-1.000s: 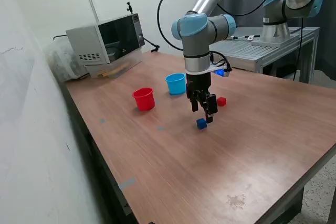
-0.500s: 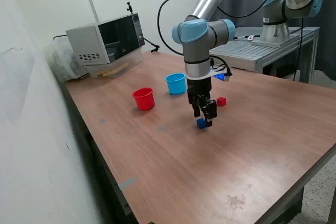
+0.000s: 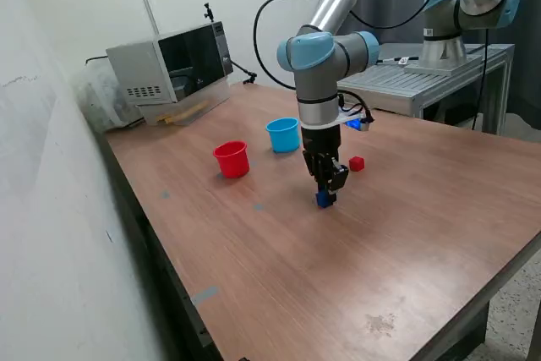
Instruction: Place red objects in the red bin, and blue objects in the blue bin.
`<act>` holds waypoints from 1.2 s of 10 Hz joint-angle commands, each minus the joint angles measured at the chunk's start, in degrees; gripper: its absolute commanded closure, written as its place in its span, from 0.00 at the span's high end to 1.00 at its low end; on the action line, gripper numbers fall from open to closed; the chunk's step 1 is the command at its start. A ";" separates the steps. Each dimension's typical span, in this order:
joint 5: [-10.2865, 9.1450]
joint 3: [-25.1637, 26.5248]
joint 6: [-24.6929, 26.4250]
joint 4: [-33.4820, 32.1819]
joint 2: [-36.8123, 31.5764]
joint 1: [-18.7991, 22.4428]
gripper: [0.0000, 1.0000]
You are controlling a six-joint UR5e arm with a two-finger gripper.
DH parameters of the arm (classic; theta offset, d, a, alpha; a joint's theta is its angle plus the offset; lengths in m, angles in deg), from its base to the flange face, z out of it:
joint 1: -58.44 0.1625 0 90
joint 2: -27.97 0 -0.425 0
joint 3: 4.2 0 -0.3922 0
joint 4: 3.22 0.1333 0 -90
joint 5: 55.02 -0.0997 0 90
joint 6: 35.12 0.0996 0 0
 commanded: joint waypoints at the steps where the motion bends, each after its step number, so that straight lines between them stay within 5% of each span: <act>1: 0.09 0.06 -1.89 0.49 -0.89 0.25 0.00; 3: -0.09 0.76 -2.77 0.84 -6.93 0.60 0.00; 6: -0.09 9.35 -4.35 2.07 -15.81 -1.58 0.00; 9: 0.00 18.49 -6.28 3.12 -22.41 -11.58 0.00; 12: 0.17 21.50 -6.55 3.65 -23.31 -16.78 0.00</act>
